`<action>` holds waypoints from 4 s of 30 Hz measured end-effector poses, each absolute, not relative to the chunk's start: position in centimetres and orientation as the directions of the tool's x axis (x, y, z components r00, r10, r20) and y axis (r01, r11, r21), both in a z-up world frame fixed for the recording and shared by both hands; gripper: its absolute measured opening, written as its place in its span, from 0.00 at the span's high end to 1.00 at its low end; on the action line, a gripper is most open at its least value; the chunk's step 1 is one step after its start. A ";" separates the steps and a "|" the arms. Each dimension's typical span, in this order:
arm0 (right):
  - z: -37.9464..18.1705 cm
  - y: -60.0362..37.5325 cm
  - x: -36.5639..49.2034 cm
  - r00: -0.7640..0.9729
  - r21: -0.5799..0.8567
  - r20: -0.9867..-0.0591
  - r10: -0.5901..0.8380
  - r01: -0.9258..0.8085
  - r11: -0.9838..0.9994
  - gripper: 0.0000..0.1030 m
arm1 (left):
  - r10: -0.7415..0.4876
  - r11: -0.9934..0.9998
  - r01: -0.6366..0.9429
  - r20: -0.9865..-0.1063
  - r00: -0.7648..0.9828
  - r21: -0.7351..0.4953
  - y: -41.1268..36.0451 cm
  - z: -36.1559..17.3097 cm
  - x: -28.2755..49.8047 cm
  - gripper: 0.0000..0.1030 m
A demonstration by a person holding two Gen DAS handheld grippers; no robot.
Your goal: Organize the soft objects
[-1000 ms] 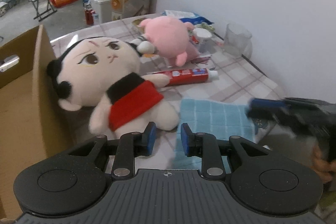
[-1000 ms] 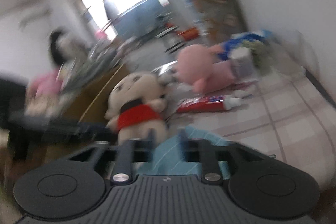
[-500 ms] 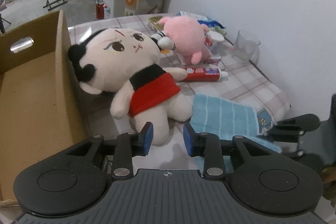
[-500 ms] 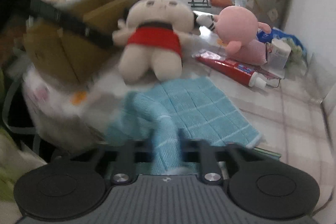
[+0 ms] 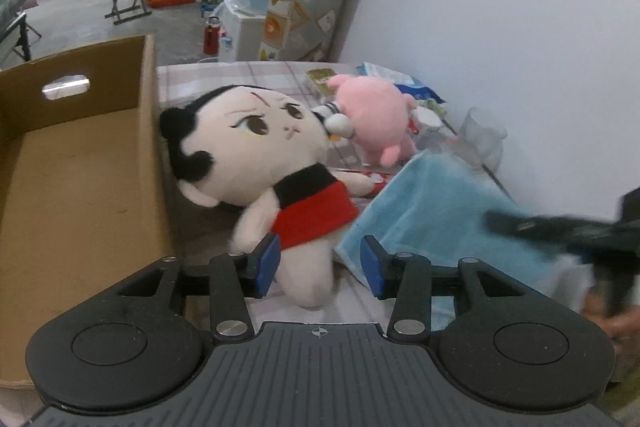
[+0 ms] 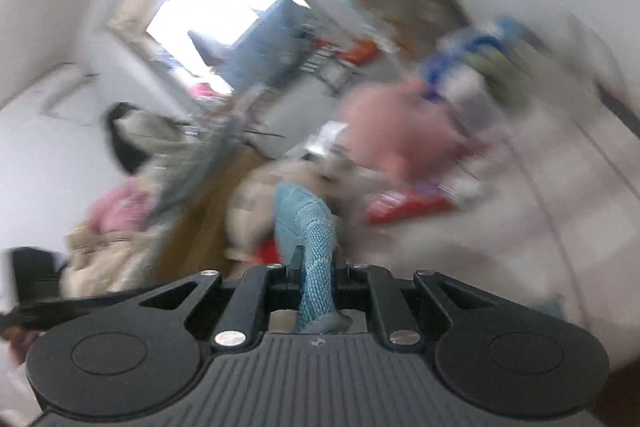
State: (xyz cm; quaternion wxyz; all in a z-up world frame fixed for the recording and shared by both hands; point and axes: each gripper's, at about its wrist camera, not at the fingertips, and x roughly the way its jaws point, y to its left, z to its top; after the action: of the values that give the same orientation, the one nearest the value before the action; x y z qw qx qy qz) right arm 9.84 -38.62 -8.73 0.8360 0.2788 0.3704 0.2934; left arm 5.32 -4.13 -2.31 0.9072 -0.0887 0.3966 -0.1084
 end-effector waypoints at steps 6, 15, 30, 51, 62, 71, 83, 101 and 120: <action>-11.1 -38.0 10.2 0.581 0.591 -0.537 0.612 -0.259 0.764 0.83 | -0.299 0.949 0.272 -0.732 0.612 -0.160 -9.6 -5.0 6.4 0.58; -9.5 -36.7 9.2 0.550 0.563 -0.492 0.675 -0.390 0.728 0.82 | -0.156 0.933 0.352 -0.803 0.576 0.072 -16.0 -10.4 7.4 0.57; -11.8 -32.6 7.5 0.371 0.563 -0.560 0.741 -0.487 0.668 0.80 | -0.384 0.922 0.245 -0.793 0.474 -0.300 -7.3 -8.9 6.0 0.49; -7.8 -32.5 3.4 0.430 0.301 -0.562 0.706 -0.689 0.660 0.47 | -0.361 0.932 0.207 -0.816 0.451 -0.297 -9.0 -10.2 8.3 0.46; -9.8 -28.9 4.2 0.471 0.151 -0.655 0.590 -0.684 0.714 0.44 | -0.394 0.919 0.175 -0.817 0.422 -0.353 -8.2 -10.6 8.7 0.48; -11.2 -27.7 4.3 0.511 0.131 -0.680 0.525 -0.620 0.774 0.60 | -0.464 0.885 0.171 -0.787 0.406 -0.434 -7.7 -10.4 8.6 0.43; -10.8 -27.7 2.3 0.546 0.271 -0.572 0.612 -0.578 0.770 0.68 | -0.553 0.825 0.099 -0.759 0.344 -0.556 -8.7 -11.1 10.5 0.19; -6.6 -30.7 1.0 0.608 0.122 -0.524 0.596 -0.640 0.759 0.64 | -0.499 0.857 0.073 -0.788 0.362 -0.510 -8.1 -11.0 10.6 0.76; -11.7 -28.2 20.9 0.465 -0.026 -0.758 0.457 -0.722 0.692 0.65 | -0.402 0.915 0.132 -0.826 0.394 -0.382 -7.8 -9.9 9.3 0.77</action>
State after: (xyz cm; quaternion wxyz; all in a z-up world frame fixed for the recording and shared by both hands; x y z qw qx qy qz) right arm 20.95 -28.15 -11.75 0.8380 -0.1747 0.3790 0.3516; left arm 9.29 -7.81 -9.95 0.8249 -0.1283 0.5262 -0.1621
